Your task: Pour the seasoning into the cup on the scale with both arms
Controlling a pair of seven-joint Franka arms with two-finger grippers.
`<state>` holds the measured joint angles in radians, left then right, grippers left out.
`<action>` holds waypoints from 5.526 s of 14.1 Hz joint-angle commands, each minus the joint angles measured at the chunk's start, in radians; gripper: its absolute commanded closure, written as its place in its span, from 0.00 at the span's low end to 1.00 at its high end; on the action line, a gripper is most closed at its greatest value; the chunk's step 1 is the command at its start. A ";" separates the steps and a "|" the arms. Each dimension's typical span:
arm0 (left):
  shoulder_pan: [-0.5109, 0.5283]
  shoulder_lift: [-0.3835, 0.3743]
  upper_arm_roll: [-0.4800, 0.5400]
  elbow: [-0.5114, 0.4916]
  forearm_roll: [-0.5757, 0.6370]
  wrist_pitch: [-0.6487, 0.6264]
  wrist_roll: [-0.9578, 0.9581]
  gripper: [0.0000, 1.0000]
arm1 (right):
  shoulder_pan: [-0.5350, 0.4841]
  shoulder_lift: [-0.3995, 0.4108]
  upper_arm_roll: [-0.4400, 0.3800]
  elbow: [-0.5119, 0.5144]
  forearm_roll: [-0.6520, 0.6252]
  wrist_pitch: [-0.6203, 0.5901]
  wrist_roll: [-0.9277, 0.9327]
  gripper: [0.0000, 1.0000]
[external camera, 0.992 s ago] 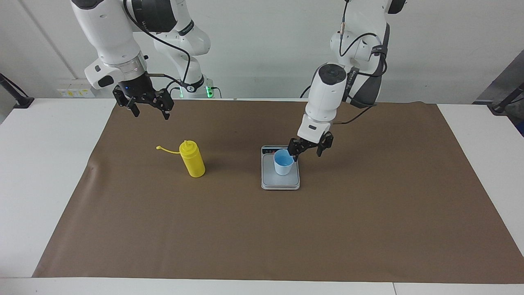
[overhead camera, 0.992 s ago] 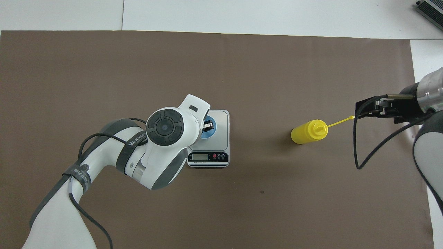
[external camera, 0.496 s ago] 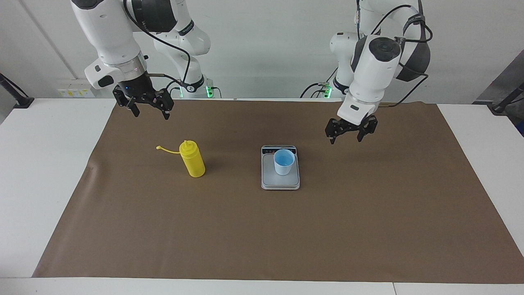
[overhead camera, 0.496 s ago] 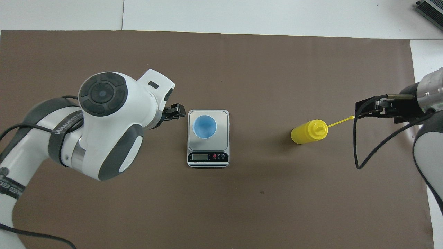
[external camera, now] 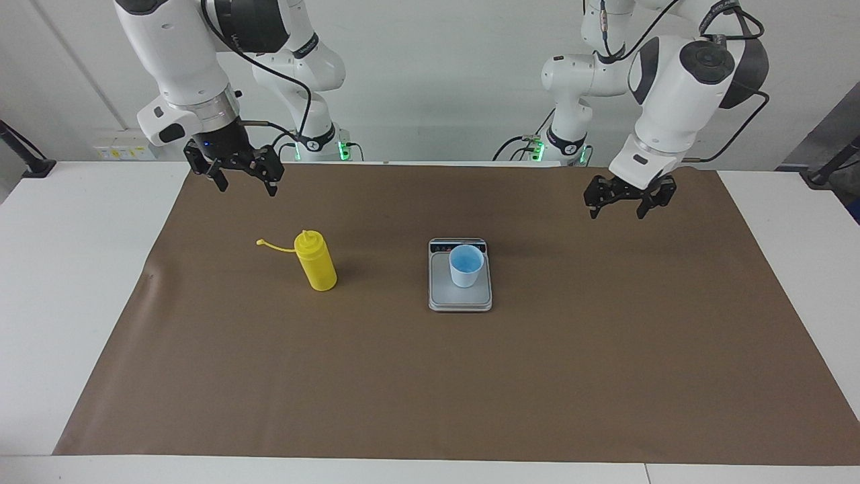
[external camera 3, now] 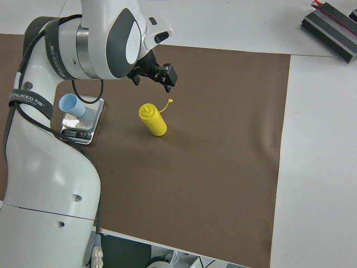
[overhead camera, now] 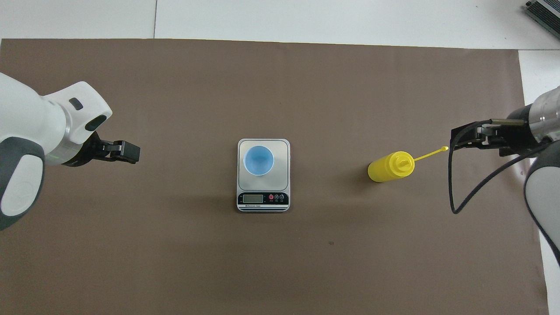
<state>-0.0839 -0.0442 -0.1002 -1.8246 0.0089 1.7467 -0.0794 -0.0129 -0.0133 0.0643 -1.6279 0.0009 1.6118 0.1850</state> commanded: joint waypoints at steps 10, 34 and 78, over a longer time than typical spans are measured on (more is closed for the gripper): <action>0.130 0.006 -0.001 0.226 -0.075 -0.228 0.111 0.00 | -0.146 -0.200 -0.008 -0.506 0.256 0.422 -0.753 0.00; 0.110 -0.019 -0.019 0.211 -0.033 -0.250 0.047 0.00 | -0.156 0.084 -0.004 -0.762 1.361 0.608 -2.277 0.00; 0.090 -0.043 -0.023 0.156 -0.047 -0.205 0.035 0.00 | 0.516 0.180 0.006 -0.348 -0.540 0.853 -0.700 0.93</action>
<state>0.0201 -0.0507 -0.1320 -1.6221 -0.0330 1.5155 -0.0312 0.4792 0.1577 0.0697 -2.0070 -0.4611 2.4968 -0.5359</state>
